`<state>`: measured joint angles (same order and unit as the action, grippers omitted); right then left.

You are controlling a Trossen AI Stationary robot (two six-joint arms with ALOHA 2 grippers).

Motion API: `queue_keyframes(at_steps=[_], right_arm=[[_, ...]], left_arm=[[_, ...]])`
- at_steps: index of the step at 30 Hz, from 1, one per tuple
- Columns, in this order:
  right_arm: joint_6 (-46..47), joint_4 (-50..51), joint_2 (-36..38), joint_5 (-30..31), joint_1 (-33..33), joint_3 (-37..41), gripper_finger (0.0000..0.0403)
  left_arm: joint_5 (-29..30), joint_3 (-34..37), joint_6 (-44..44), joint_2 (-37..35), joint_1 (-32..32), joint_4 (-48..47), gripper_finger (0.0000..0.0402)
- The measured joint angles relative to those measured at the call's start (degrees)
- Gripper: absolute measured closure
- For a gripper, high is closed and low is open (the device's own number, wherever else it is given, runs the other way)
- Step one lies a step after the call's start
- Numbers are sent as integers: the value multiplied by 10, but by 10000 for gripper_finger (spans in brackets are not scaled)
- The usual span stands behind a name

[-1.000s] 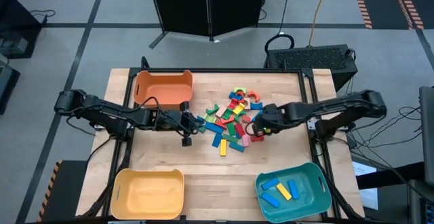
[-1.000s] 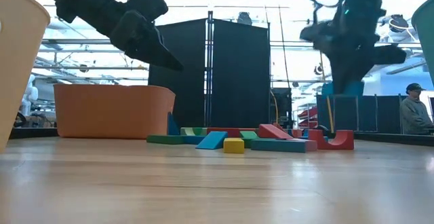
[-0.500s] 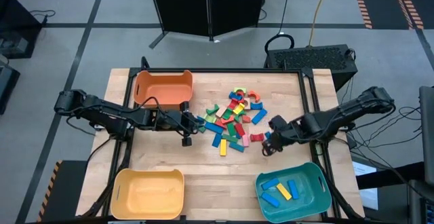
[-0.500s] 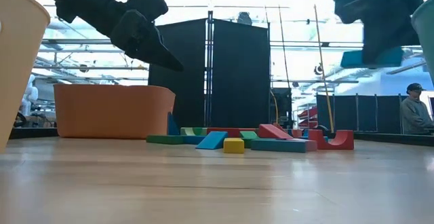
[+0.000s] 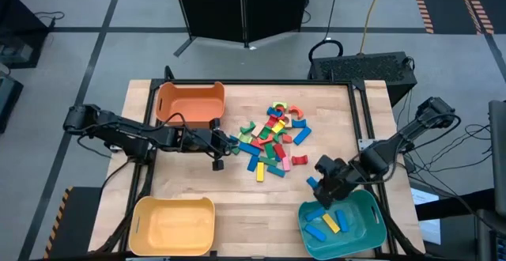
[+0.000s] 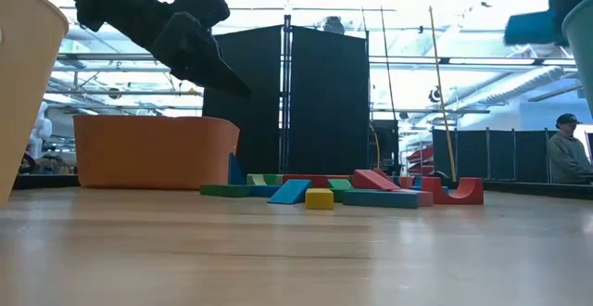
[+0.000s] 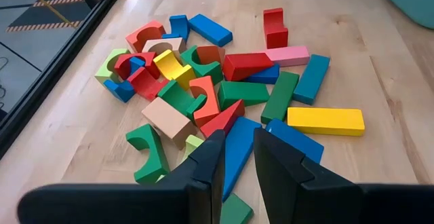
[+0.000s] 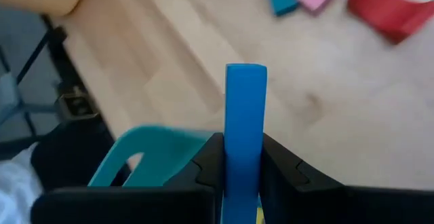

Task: Sort blocks by size
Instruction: Put the blue rectangular block into the blue bin

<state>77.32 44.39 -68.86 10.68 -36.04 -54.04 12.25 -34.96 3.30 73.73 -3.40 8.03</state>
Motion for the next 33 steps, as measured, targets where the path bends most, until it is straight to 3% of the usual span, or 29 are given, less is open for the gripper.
queue_keyframes(at_steps=[14,19,33], right_arm=[[7,-1,-24,-3,-98,0,352],[17,-4,-59,-39,-123,0,352],[40,-25,-124,-50,-147,0,351]], left_arm=[[0,0,0,0,0,0,321],[0,0,-1,0,0,0,321],[0,0,-2,0,0,6,321]])
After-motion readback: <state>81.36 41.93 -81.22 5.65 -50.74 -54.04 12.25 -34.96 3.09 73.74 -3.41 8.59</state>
